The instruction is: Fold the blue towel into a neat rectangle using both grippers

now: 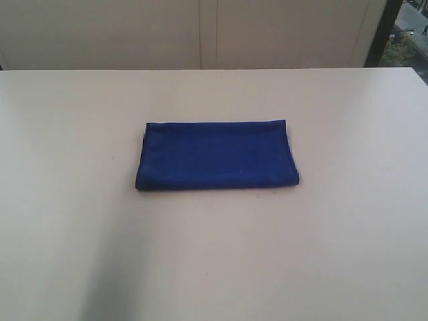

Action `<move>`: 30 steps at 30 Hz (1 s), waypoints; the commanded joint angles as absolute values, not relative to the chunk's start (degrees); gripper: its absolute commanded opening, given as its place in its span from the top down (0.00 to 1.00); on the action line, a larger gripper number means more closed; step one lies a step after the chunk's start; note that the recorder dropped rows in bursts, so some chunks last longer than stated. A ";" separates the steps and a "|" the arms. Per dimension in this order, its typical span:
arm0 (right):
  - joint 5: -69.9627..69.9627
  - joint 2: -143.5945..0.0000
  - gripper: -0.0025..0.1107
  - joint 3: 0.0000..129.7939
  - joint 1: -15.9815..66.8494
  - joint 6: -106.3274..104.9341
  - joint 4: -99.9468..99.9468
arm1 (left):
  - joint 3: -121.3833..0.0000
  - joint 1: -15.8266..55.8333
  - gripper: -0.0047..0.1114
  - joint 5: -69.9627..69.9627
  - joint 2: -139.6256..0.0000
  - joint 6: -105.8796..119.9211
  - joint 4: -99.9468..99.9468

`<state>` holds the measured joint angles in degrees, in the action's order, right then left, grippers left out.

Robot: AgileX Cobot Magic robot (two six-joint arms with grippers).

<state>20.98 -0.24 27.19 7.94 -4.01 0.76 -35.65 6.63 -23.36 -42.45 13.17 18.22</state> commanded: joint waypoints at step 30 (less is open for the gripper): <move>20.83 0.00 0.98 3.24 7.98 -1.15 0.37 | -35.33 6.47 0.96 -23.76 -41.99 13.50 18.87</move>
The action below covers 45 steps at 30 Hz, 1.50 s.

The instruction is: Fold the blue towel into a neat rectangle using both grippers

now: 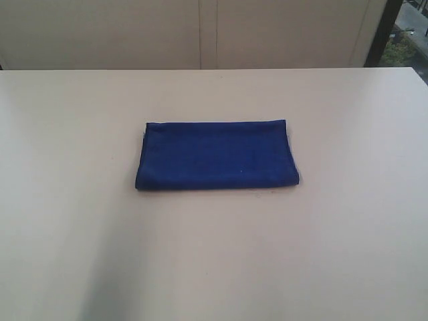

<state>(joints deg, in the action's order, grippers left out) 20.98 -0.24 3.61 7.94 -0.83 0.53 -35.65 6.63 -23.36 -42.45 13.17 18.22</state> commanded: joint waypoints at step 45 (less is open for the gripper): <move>19.89 0.00 0.98 0.00 5.37 -1.15 0.00 | -35.33 6.47 0.96 -23.77 -41.99 13.50 18.87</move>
